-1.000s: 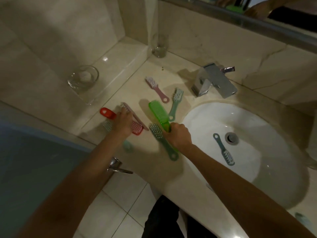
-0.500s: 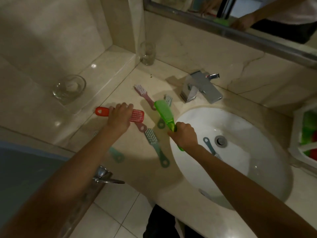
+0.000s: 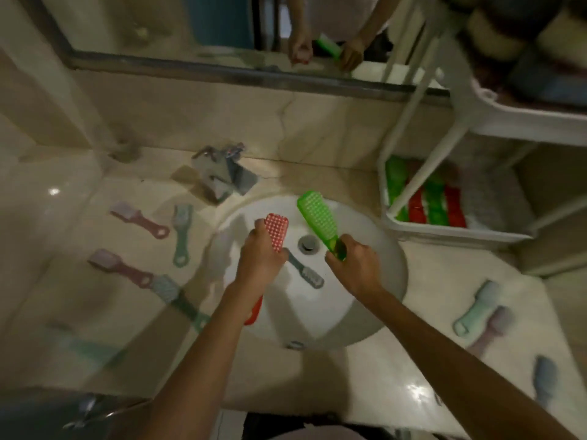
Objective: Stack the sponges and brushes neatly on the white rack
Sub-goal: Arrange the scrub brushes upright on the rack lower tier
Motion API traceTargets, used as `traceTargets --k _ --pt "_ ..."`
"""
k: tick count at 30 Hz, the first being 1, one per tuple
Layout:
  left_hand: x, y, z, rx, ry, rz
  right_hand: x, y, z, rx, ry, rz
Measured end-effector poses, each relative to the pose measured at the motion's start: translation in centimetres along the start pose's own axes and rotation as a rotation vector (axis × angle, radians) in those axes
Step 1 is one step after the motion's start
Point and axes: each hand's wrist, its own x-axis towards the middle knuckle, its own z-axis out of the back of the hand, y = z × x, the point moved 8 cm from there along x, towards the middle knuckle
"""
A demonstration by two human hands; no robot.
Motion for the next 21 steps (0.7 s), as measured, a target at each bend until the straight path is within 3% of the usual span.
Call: traceTargets --k 12,21 --pt "-3.9 -19.4 -16.5 0.020 0.298 -0.324 -3.5 -19.2 11.1 0.074 -0.240 -0.319" --pt "0.9 -26.6 -19.9 -0.225 0.211 -0.207 3.3 -23.9 17.2 -0.068 -0.334 -0.295"
